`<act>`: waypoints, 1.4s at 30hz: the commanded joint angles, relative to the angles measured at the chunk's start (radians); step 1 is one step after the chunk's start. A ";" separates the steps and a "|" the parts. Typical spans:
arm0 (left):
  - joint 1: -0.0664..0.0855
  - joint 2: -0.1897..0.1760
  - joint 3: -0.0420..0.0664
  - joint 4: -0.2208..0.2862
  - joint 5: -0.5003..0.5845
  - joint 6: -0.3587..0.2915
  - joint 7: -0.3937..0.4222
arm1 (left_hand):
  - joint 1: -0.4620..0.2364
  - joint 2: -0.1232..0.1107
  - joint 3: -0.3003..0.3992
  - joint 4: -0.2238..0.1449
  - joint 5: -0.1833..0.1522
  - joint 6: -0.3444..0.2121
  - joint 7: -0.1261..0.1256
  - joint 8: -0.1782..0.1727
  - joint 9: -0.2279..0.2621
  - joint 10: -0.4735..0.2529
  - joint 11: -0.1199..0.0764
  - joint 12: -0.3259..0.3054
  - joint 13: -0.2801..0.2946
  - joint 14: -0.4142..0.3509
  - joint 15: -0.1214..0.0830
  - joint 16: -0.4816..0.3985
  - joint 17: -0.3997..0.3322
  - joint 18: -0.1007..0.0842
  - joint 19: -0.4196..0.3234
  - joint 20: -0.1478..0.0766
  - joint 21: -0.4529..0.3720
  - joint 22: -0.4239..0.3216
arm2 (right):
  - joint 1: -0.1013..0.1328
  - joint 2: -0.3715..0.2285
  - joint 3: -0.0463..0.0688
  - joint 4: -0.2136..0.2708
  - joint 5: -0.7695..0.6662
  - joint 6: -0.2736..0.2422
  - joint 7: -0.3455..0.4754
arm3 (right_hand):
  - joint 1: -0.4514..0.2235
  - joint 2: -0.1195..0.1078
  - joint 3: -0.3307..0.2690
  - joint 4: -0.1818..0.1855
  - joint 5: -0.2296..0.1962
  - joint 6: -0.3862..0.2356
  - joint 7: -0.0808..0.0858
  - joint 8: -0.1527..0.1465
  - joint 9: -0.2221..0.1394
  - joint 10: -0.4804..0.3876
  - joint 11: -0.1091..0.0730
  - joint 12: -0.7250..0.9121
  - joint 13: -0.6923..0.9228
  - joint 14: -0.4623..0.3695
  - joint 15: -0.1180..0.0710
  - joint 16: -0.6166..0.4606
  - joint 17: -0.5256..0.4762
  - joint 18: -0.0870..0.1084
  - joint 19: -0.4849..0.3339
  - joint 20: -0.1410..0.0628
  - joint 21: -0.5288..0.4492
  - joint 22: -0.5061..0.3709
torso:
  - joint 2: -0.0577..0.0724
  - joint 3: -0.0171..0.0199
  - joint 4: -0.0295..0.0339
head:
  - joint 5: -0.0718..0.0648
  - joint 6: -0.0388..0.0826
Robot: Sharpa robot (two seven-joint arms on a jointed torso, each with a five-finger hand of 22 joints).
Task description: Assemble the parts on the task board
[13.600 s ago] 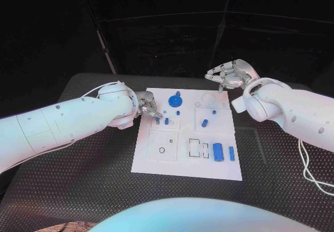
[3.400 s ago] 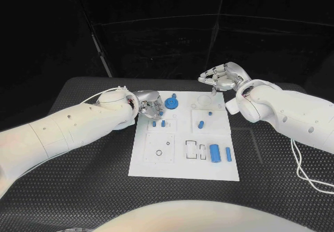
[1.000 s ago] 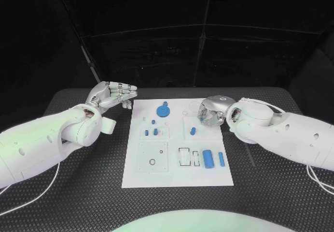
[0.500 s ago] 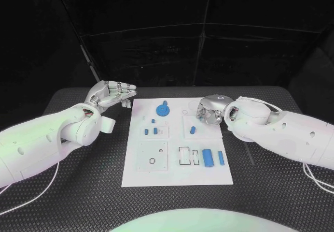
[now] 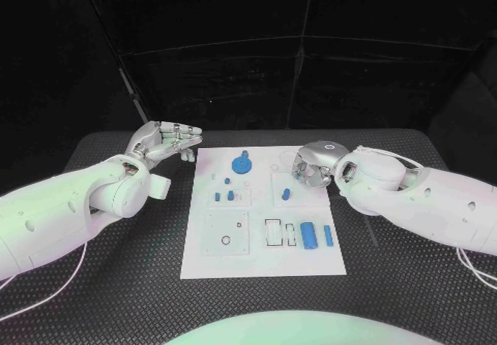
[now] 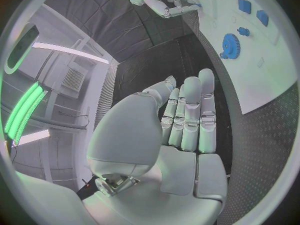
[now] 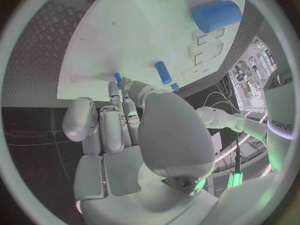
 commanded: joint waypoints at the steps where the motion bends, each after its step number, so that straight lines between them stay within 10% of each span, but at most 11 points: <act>1: 0.001 0.002 0.001 0.000 0.007 0.011 0.007 | 0.003 0.008 0.007 -0.001 0.004 0.006 0.002 0.004 -0.002 -0.008 0.000 0.006 -0.001 -0.009 0.000 -0.005 -0.001 0.013 -0.006 0.001 -0.007 -0.001 | 0.002 -0.012 0.000 0.034 0.013 -0.101 0.014 | -0.013 0.001 0.006 -0.002 0.002 0.005 0.000 -0.003 -0.001 0.013 -0.004 -0.003 0.000 0.046 -0.004 0.006 0.002 -0.015 0.006 0.000 0.006 0.008 | 0.000 0.0003 0.0018 | -0.004 0.004; 13: 0.000 0.002 0.001 -0.002 0.007 0.012 0.007 | 0.002 0.009 0.007 -0.001 0.004 0.005 0.004 0.005 -0.002 -0.012 0.002 0.005 -0.002 -0.010 0.002 -0.007 -0.003 0.012 -0.006 0.001 -0.009 -0.003 | 0.002 -0.041 0.002 0.151 0.073 -0.150 0.044 | -0.020 -0.003 0.017 -0.008 0.004 0.004 0.002 -0.007 -0.002 0.011 -0.002 -0.008 -0.003 0.047 -0.003 0.010 0.007 -0.016 0.008 0.000 0.012 0.015 | 0.001 -0.0001 0.0017 | 0.012 0.009; 26: 0.000 0.026 0.001 0.000 0.007 0.013 0.009 | 0.000 0.009 0.007 -0.001 0.004 0.005 0.005 0.005 -0.002 -0.014 0.003 0.005 -0.003 -0.010 0.002 -0.008 -0.004 0.012 -0.006 0.002 -0.010 -0.004 | -0.001 0.085 0.000 0.163 0.145 -0.112 0.123 | -0.029 -0.005 0.027 -0.017 0.013 0.002 0.005 -0.012 -0.002 0.010 0.001 -0.013 -0.006 0.049 -0.001 0.017 0.016 -0.018 0.012 0.002 0.021 0.029 | 0.003 -0.0024 0.0055 | 0.091 -0.011; 34: 0.000 0.044 0.001 0.008 0.007 0.011 0.008 | -0.002 0.007 0.006 0.000 0.004 0.003 0.006 0.004 -0.003 -0.016 0.004 0.005 -0.003 -0.011 0.003 -0.009 -0.006 0.012 -0.007 0.002 -0.012 -0.006 | -0.022 0.147 -0.063 0.129 0.112 -0.083 0.139 | -0.036 -0.005 0.026 -0.016 0.014 0.001 0.006 -0.013 -0.002 0.009 0.002 -0.015 -0.007 0.049 0.000 0.018 0.018 -0.019 0.012 0.003 0.023 0.032 | 0.002 -0.0019 -0.0018 | 0.121 -0.028; 42: 0.001 0.046 0.002 0.015 0.007 0.008 0.006 | -0.003 0.006 0.006 0.000 0.005 0.000 0.007 0.003 -0.004 -0.021 0.005 0.004 -0.004 -0.011 0.004 -0.010 -0.007 0.012 -0.007 0.003 -0.014 -0.007 | -0.044 0.176 -0.088 0.106 0.079 -0.060 0.140 | -0.044 -0.007 0.023 -0.016 0.014 0.002 0.006 -0.014 -0.002 0.009 0.002 -0.016 -0.007 0.049 0.001 0.019 0.018 -0.019 0.012 0.004 0.025 0.034 | 0.002 -0.0014 -0.0004 | 0.134 -0.039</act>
